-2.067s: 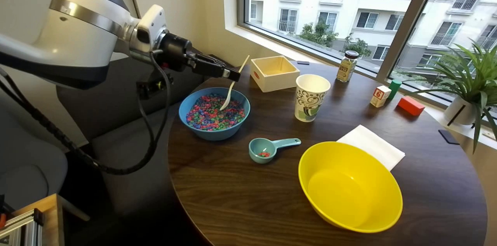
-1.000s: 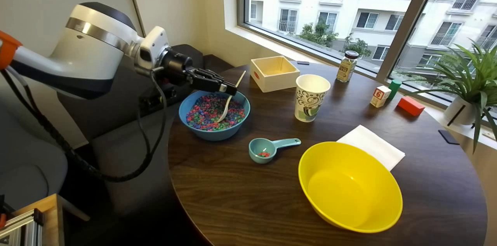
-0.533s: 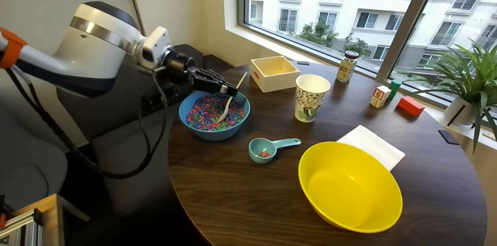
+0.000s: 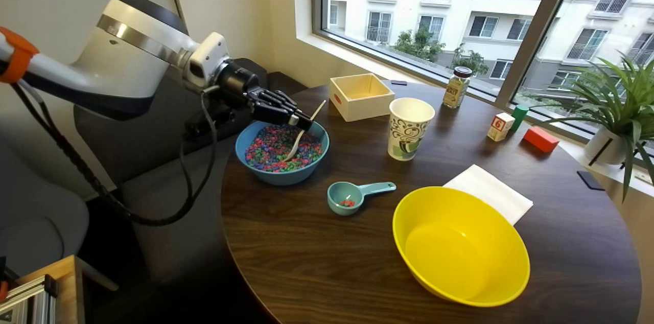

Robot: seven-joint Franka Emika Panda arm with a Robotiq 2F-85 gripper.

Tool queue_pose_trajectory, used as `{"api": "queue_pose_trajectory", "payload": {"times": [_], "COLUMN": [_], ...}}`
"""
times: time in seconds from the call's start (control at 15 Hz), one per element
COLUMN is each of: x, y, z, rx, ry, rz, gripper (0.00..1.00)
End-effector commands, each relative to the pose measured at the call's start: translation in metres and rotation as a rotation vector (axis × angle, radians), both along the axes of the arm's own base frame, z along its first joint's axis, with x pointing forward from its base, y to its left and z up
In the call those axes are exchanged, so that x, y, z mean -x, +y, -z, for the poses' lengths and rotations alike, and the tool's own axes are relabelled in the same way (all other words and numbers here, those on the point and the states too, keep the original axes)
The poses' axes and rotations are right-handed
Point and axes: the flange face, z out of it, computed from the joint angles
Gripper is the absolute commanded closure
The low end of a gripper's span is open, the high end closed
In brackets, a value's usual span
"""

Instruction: Use the white spoon to put some of the contents of the blue bowl into the blue ladle

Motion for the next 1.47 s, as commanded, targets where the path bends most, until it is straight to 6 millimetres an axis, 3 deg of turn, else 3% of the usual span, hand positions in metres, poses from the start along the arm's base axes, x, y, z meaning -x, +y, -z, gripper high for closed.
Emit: {"api": "queue_pose_trajectory", "payload": {"times": [0.0, 1.4], "x": [-0.005, -0.034], "y": [0.002, -0.024], "z": [0.005, -0.029], "rx": [-0.062, -0.324], "ry": [0.011, 0.004], "rz": [0.055, 0.262], "gripper": [0.97, 0.97]}}
